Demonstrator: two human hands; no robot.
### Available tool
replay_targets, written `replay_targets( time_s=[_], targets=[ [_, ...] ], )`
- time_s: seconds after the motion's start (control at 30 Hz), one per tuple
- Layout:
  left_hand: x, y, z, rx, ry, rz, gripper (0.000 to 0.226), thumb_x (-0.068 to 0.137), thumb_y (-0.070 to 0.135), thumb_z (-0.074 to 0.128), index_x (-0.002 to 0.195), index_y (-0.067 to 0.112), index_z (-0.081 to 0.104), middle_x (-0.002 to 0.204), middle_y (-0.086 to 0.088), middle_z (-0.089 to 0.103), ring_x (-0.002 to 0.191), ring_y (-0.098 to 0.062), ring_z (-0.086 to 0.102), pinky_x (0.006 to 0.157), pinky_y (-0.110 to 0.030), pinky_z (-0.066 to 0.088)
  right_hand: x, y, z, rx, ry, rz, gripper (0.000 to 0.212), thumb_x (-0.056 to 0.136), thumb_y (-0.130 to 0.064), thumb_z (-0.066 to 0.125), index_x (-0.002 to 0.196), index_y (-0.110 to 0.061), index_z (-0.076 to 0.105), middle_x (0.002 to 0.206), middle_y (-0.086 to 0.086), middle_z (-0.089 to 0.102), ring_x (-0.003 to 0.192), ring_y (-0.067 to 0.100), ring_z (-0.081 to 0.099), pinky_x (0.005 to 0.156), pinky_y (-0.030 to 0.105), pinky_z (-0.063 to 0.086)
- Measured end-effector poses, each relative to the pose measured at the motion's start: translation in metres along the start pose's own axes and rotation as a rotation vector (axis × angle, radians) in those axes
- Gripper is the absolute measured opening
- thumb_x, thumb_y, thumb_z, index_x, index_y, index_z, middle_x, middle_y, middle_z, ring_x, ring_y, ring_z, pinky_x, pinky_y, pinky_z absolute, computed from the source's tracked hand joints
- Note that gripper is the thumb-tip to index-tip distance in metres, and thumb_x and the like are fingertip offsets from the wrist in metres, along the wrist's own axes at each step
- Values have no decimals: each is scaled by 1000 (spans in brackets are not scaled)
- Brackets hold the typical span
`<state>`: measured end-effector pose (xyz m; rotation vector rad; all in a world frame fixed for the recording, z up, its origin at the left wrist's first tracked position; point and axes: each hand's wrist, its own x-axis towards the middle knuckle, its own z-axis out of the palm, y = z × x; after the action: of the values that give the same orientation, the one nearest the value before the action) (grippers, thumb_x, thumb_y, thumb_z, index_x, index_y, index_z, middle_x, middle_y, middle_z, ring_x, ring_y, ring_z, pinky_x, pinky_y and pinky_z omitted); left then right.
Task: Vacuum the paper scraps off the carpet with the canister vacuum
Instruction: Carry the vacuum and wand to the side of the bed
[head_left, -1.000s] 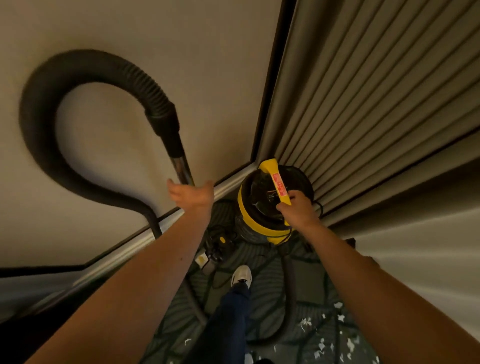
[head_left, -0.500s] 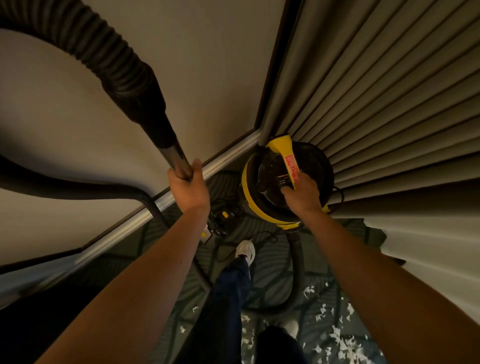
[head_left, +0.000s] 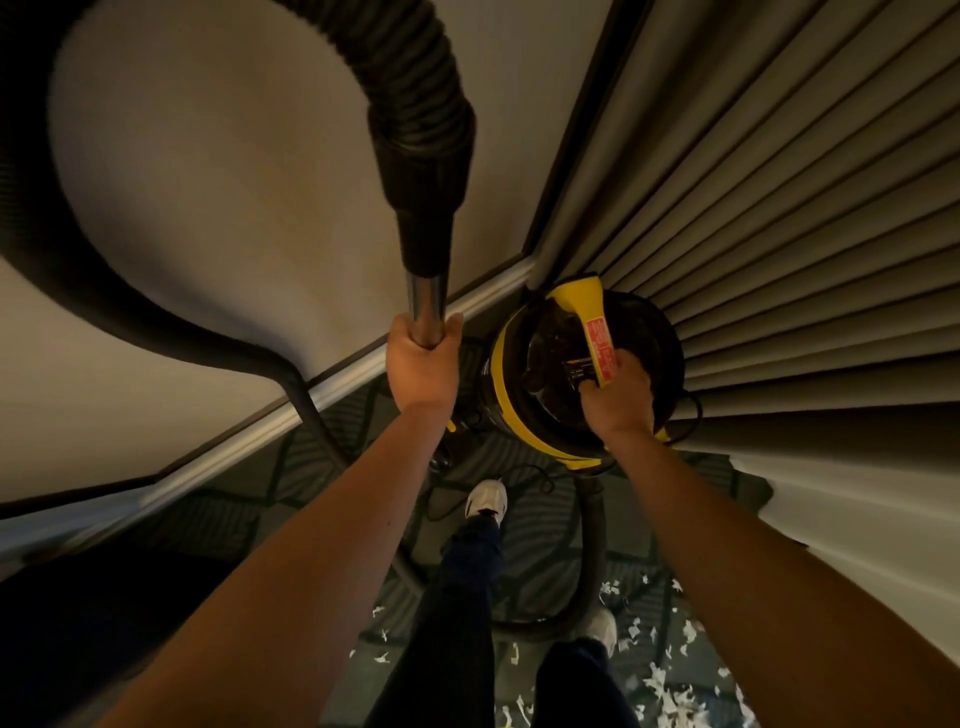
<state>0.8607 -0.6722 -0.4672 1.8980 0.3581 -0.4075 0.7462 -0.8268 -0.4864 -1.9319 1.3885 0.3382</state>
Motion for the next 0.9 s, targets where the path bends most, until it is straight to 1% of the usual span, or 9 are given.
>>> replay_targets(
  time_s=[0.13, 0.2, 0.27, 0.37, 0.43, 0.5, 0.6, 0.7, 0.9],
  targets=[
    [1, 2, 4, 10, -100, -34, 31, 86, 26, 73, 76, 23, 44, 69, -3, 48, 61, -18, 49, 58, -33, 46, 17, -1, -4, 150, -137, 110, 47, 89, -25, 59, 134, -13, 49, 116, 10, 58, 109, 37, 58, 88, 41, 48],
    [-2, 1, 5, 7, -109, -34, 29, 86, 27, 73, 76, 22, 46, 70, -6, 49, 60, -19, 49, 56, -32, 46, 28, 6, -3, 213, -156, 135, 43, 78, -34, 59, 117, -16, 57, 105, 10, 65, 97, 36, 64, 85, 46, 53],
    [-8, 0, 3, 24, -98, -17, 29, 87, 27, 72, 76, 21, 46, 67, -3, 49, 57, -14, 47, 53, -23, 44, 36, 14, -1, 232, -186, 128, 31, 76, -34, 60, 100, -14, 62, 90, 11, 68, 79, 31, 67, 78, 43, 57],
    [-18, -3, -1, 45, -71, -4, 23, 89, 24, 70, 80, 18, 49, 67, 2, 50, 57, -9, 48, 50, -11, 43, 31, 10, -9, 246, -250, 124, 13, 90, -19, 61, 81, -9, 61, 76, 10, 63, 62, 21, 59, 60, 31, 48],
    [-25, -9, -7, 69, -44, -1, 20, 90, 25, 69, 85, 14, 53, 69, 2, 54, 61, -10, 51, 54, -14, 46, 30, 12, -11, 275, -265, 118, 20, 92, -14, 61, 73, -12, 56, 70, 8, 57, 58, 19, 53, 57, 28, 44],
    [-34, -12, -16, 87, -22, 16, 22, 90, 24, 69, 84, 9, 53, 68, 1, 54, 59, -10, 51, 53, -15, 43, 26, 16, -11, 297, -258, 109, 19, 92, -13, 61, 74, -10, 56, 66, 7, 54, 56, 19, 50, 56, 30, 43],
    [-46, -12, -31, 77, 45, 55, 29, 90, 21, 69, 72, 11, 48, 61, 1, 48, 53, -9, 46, 48, -12, 40, 8, 27, -5, 320, -253, 99, 19, 89, -15, 63, 72, -10, 58, 62, 6, 53, 53, 20, 48, 58, 35, 43],
    [-61, -9, -44, 33, 96, 49, 28, 89, 20, 70, 74, 12, 47, 62, 3, 48, 54, -9, 48, 55, -19, 43, -14, 41, -1, 325, -233, 71, 21, 85, -23, 66, 68, -13, 58, 57, 5, 53, 51, 21, 48, 58, 35, 43],
    [-128, -19, -77, -43, 170, 46, 20, 89, 19, 70, 87, 9, 53, 69, 2, 53, 60, -8, 53, 57, -17, 44, -55, 71, -19, 293, -161, -37, 19, 78, -40, 65, 76, -21, 62, 70, 6, 61, 64, 24, 57, 63, 37, 48]
  ],
)
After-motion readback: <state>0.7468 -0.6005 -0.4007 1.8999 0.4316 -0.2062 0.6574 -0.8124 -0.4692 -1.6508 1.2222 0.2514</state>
